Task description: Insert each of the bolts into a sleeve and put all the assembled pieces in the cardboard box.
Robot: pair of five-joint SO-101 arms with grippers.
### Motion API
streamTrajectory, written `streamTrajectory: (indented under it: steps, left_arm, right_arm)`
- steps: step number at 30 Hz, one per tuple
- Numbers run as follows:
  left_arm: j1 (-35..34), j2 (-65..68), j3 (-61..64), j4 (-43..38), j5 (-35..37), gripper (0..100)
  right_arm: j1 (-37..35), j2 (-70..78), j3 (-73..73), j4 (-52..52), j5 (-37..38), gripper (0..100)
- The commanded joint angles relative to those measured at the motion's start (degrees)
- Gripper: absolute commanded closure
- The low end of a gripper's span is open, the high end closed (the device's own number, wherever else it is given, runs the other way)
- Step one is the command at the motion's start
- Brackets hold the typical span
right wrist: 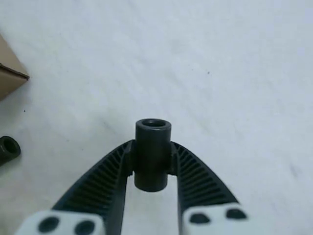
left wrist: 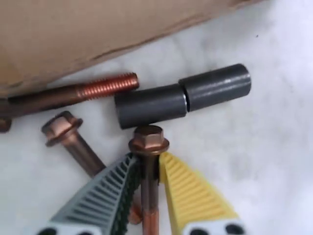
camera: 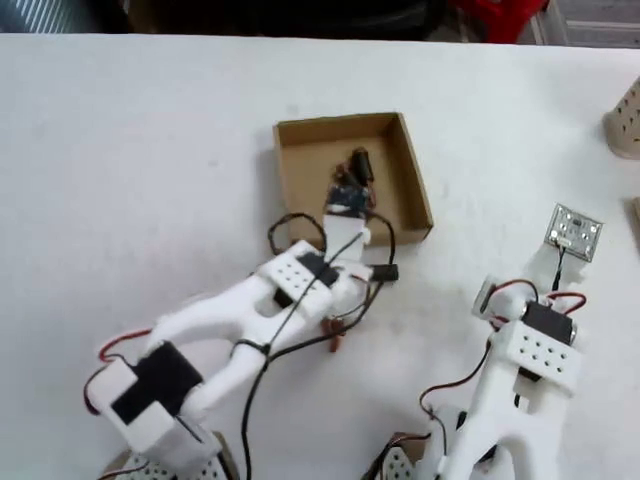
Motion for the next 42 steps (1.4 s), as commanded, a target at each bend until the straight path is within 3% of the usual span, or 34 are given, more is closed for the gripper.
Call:
streamTrajectory:
  steps: [1,8,30,42]
  left_arm:
    - [-2.8,-6.0,1.4,-4.6,-4.9,97]
    - [-4.5,-8.1,4.4,-8.4,-6.8,97]
    - [-4.6,-8.0,4.5,-9.0,-6.8,97]
    - [-4.6,-8.0,4.5,-9.0,-6.8,97]
  right_arm:
    - [-1.5,-1.6,0.4,-2.5,-0.8,98.1]
    - [-3.9,-1.8,4.9,-14.1,-0.9,98.1]
    - [0.7,-1.5,11.8,-53.0,-0.4,98.1]
    - [0.5,-1.4,28.4,-87.9,-0.4,98.1]
